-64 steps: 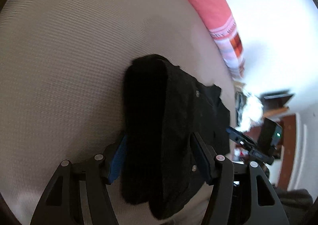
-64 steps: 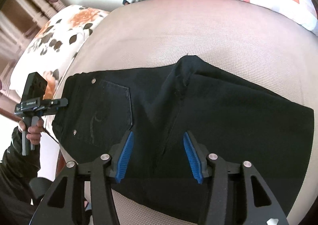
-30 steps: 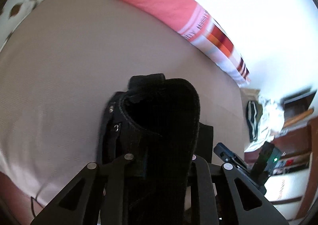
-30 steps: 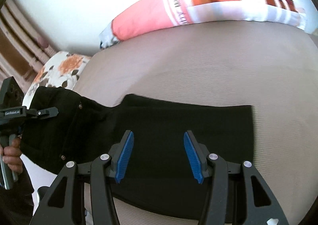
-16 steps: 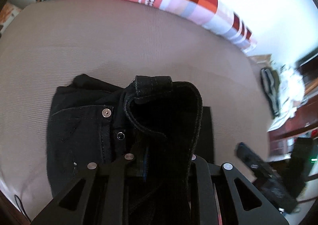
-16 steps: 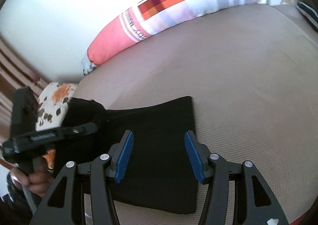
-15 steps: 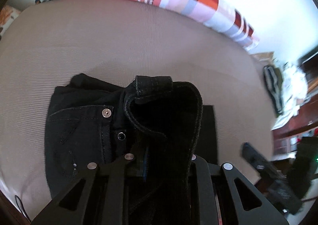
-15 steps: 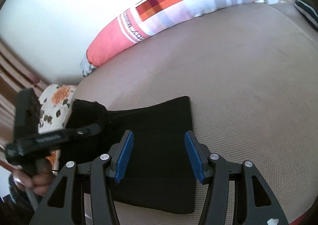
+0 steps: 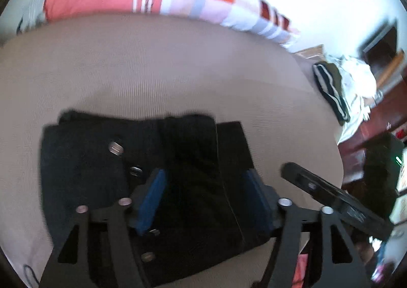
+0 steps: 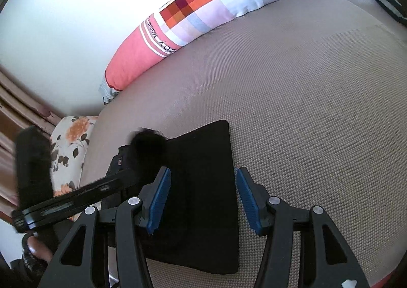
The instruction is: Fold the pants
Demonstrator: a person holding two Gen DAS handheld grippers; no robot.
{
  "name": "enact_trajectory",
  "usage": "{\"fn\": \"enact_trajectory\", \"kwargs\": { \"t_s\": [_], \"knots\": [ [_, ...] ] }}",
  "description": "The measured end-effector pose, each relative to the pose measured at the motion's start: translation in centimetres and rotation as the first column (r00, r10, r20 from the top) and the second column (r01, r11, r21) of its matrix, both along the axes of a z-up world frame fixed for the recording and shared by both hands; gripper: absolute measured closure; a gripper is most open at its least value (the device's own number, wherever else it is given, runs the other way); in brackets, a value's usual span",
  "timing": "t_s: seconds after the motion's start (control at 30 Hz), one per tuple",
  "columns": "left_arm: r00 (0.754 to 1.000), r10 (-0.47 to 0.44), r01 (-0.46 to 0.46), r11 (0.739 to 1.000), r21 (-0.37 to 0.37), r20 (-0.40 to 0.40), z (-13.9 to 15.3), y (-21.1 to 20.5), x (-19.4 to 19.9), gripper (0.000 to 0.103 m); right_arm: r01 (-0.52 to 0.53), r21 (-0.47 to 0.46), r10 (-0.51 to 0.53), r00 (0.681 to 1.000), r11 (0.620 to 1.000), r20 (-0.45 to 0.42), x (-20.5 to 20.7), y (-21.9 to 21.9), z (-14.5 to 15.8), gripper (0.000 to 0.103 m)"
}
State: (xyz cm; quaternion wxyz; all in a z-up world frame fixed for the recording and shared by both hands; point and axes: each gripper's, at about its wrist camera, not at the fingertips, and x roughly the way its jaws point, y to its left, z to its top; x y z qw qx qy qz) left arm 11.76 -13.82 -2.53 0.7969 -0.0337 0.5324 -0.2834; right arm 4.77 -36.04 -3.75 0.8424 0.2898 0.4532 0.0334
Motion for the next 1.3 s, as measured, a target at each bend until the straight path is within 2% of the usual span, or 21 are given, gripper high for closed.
{"fn": "enact_trajectory", "kwargs": {
  "t_s": [0.13, 0.27, 0.33, 0.47, 0.57, 0.7, 0.83, 0.97, 1.07, 1.13, 1.2, 1.3],
  "knots": [
    [0.992, 0.059, -0.065, 0.997, 0.048, 0.109, 2.0, 2.8, -0.3, 0.034, -0.064, 0.041, 0.064, 0.998, 0.997, -0.015, 0.8, 0.6, -0.3, 0.051],
    [0.972, 0.178, -0.196, 0.974, 0.112, 0.151, 2.1, 7.4, 0.6, 0.034, -0.193, 0.137, 0.199, 0.980, 0.972, -0.030, 2.3, 2.3, -1.1, 0.045],
    [0.960, 0.237, -0.258, 0.955, 0.146, 0.147, 1.3, 9.5, 1.2, 0.034, -0.238, 0.173, 0.248, 0.968, 0.956, -0.033, 3.0, 3.1, -1.7, 0.036],
    [0.941, 0.322, -0.337, 0.923, 0.187, 0.104, -0.8, 13.4, 1.7, 0.034, -0.294, 0.198, 0.315, 0.945, 0.935, -0.084, 4.7, 4.3, -3.4, 0.036],
    [0.929, 0.362, -0.371, 0.909, 0.192, 0.080, -2.0, 15.0, 1.4, 0.034, -0.311, 0.222, 0.339, 0.935, 0.924, -0.102, 5.5, 4.6, -4.7, 0.035],
    [0.918, 0.395, -0.395, 0.901, 0.180, 0.038, -3.4, 16.5, 1.2, 0.034, -0.318, 0.209, 0.347, 0.930, 0.925, -0.121, 6.3, 4.8, -5.7, 0.035],
    [0.916, 0.401, -0.398, 0.899, 0.181, 0.017, -4.3, 16.7, 1.0, 0.034, -0.339, 0.248, 0.368, 0.926, 0.908, -0.081, 6.9, 4.5, -6.1, 0.036],
    [0.917, 0.398, -0.395, 0.901, 0.182, 0.019, -4.4, 16.5, 1.1, 0.034, -0.339, 0.320, 0.377, 0.924, 0.885, -0.064, 8.2, 4.2, -7.2, 0.057],
    [0.915, 0.403, -0.397, 0.899, 0.182, 0.010, -4.7, 16.3, 1.3, 0.034, -0.347, 0.345, 0.388, 0.920, 0.872, -0.053, 9.1, 4.3, -7.5, 0.061],
    [0.915, 0.404, -0.398, 0.898, 0.187, 0.005, -4.9, 16.2, 1.5, 0.034, -0.359, 0.342, 0.397, 0.917, 0.868, -0.045, 9.8, 4.7, -7.5, 0.065],
    [0.914, 0.405, -0.399, 0.897, 0.190, 0.004, -5.0, 15.9, 1.6, 0.034, -0.365, 0.336, 0.402, 0.914, 0.868, -0.046, 10.2, 5.2, -7.5, 0.081],
    [0.917, 0.398, -0.393, 0.900, 0.190, 0.013, -4.7, 15.6, 1.7, 0.034, -0.348, 0.303, 0.379, 0.924, 0.887, -0.049, 9.8, 5.6, -6.6, 0.090]
  ]
}}
